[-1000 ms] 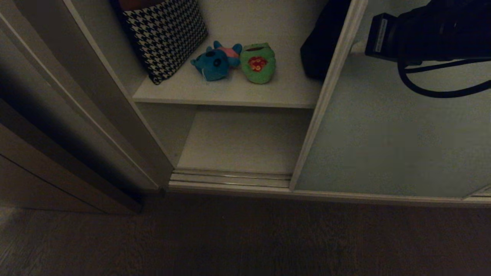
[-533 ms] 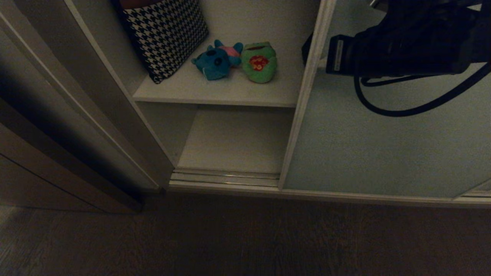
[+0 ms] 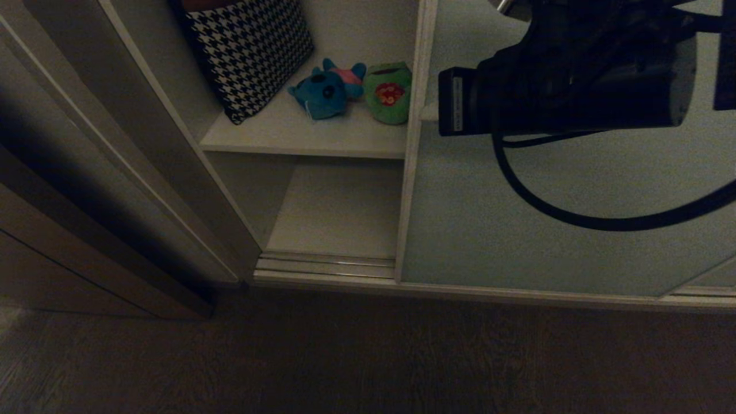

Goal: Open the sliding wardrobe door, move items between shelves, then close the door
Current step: Close the door

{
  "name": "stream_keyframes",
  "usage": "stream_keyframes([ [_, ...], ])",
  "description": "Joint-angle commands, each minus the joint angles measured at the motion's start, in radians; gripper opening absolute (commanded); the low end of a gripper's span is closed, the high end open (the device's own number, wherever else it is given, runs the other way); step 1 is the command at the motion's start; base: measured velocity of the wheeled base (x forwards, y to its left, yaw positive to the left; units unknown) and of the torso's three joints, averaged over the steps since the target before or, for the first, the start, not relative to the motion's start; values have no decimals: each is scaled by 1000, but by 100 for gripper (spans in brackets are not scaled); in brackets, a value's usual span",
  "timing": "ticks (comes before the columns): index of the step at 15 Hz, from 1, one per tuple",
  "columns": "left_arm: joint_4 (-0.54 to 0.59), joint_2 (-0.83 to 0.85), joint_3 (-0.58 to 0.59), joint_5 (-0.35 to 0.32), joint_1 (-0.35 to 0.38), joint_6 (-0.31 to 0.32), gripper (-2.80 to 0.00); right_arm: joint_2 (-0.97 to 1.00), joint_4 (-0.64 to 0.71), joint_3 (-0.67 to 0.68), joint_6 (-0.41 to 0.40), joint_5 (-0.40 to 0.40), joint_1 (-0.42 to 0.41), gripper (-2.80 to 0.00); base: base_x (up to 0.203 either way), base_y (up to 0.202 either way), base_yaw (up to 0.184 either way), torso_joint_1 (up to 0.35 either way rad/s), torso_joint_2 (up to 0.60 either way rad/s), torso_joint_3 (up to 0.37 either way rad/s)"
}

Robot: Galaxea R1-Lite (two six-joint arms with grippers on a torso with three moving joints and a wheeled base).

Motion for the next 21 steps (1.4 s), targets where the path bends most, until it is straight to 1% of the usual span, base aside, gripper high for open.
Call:
stream_keyframes([
  [1,0,1,0,-1,0,1,-280,-136,43,44,-13,3,19,-280,0,0,0,0,0,0],
  [2,0,0,0,-1,0,1,-280,-184,72,55,-24,3,14,-280,0,0,0,0,0,0],
  [3,0,0,0,-1,0,1,-280,-226,95,61,-29,1,-10,-280,0,0,0,0,0,0],
  [6,0,1,0,-1,0,1,-280,-344,161,74,-33,-9,-173,-280,0,0,0,0,0,0],
  [8,0,0,0,-1,0,1,-280,-439,228,76,-41,-29,-271,-280,0,0,0,0,0,0],
  [11,0,1,0,-1,0,1,-280,-552,326,77,-78,-36,-462,-280,0,0,0,0,0,0],
  [13,0,0,0,-1,0,1,-280,-607,402,80,-88,-36,-582,-280,0,0,0,0,0,0],
  [15,0,1,0,-1,0,1,-280,-644,467,101,-89,-38,-734,-280,0,0,0,0,0,0],
  [18,0,0,0,-1,0,1,-280,-663,461,174,-80,-50,-1033,-280,0,0,0,0,0,0],
  [19,0,0,0,-1,0,1,-280,-658,435,208,-59,-76,-1131,-280,0,0,0,0,0,0],
  [21,0,0,0,-1,0,1,-280,-626,358,279,14,-161,-1307,-280,0,0,0,0,0,0],
])
